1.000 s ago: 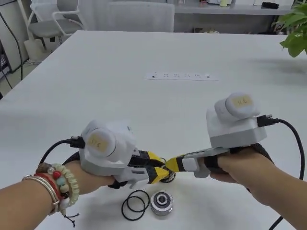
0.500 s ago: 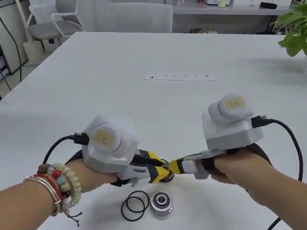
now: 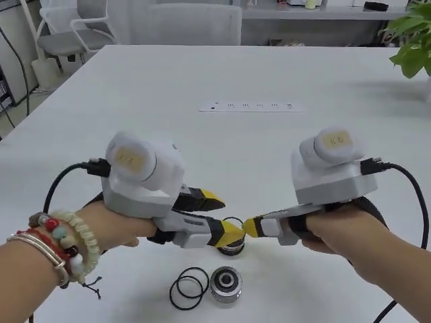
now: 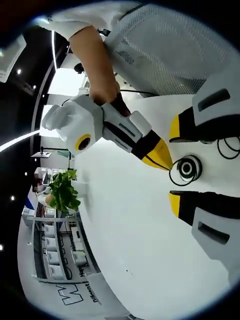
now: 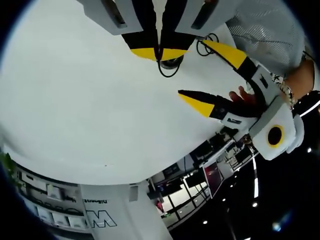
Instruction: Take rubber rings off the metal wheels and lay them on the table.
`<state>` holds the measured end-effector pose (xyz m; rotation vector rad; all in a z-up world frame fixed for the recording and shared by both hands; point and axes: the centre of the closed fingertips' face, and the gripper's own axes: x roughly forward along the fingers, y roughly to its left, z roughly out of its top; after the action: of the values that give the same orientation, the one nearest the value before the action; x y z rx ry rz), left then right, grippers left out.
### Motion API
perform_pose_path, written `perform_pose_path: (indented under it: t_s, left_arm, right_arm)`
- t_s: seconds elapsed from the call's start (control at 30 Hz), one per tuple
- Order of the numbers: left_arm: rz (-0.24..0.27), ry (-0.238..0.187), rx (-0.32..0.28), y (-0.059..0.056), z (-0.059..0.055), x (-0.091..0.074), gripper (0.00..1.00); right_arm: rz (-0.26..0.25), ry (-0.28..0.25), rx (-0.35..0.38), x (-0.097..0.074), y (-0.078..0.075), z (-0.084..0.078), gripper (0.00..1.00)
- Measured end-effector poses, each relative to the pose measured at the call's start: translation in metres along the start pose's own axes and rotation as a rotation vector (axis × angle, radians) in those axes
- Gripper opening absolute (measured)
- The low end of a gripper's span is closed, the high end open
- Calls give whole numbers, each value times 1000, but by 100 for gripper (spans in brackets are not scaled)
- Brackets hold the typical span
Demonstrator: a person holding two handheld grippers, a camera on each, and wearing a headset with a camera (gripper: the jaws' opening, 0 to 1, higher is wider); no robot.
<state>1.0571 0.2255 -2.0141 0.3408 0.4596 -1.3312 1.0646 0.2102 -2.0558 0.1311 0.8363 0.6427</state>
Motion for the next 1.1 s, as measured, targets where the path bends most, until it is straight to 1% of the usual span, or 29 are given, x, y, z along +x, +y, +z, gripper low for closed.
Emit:
perform_pose_path:
  t_s: [0.03, 0.1, 0.13, 0.17, 0.2, 0.27, 0.3, 0.37, 0.4, 0.47, 0.63, 0.7, 0.8, 0.97, 1.1]
  left_arm:
    - [-4, 6, 10, -2, 3, -3, 37]
    - [-29, -5, 19, -8, 12, -9, 40]
    - [-37, -8, 22, -11, 16, -13, 42]
    - [-44, -14, 40, -14, 20, -16, 45]
    - [-52, -23, 76, -16, 26, -22, 48]
    - [-54, -23, 96, -19, 33, -31, 53]
    - [-51, -29, 109, -19, 36, -35, 54]
    - [-38, -49, 131, -20, 46, -50, 57]
    - [-36, -54, 133, -20, 47, -53, 58]
    - [-28, -65, 143, -21, 51, -68, 61]
    - [9, -55, 164, -21, 49, -92, 66]
    - [35, -50, 170, -20, 46, -104, 70]
    - [55, -48, 166, -20, 40, -117, 73]
    - [113, -37, 153, -17, 26, -137, 75]
    - [151, -37, 111, -14, 11, -149, 79]
  right_arm:
    - [0, -5, 3, -1, -1, 1, 0]
    - [-1, -11, 8, -3, -2, 2, 0]
    - [-4, -11, 4, -3, -3, 2, 0]
    - [-9, -9, -5, -3, -4, 2, 0]
    - [-17, -7, -21, -4, -5, 2, 0]
    - [-16, -8, -25, -4, -5, 3, 0]
    - [-16, -10, -25, -4, -5, 3, 0]
    - [-16, -20, -31, -5, -5, 6, 0]
    - [-18, -31, -46, -7, -5, 9, 0]
    - [-19, -39, -54, -9, -4, 11, 0]
    - [-11, -73, -63, -13, 1, 21, 0]
    - [-8, -85, -68, -14, 2, 25, 0]
    - [-1, -93, -73, -16, 5, 27, 0]
    - [10, -110, -77, -20, 10, 31, 0]
    - [20, -122, -79, -21, 12, 34, 0]
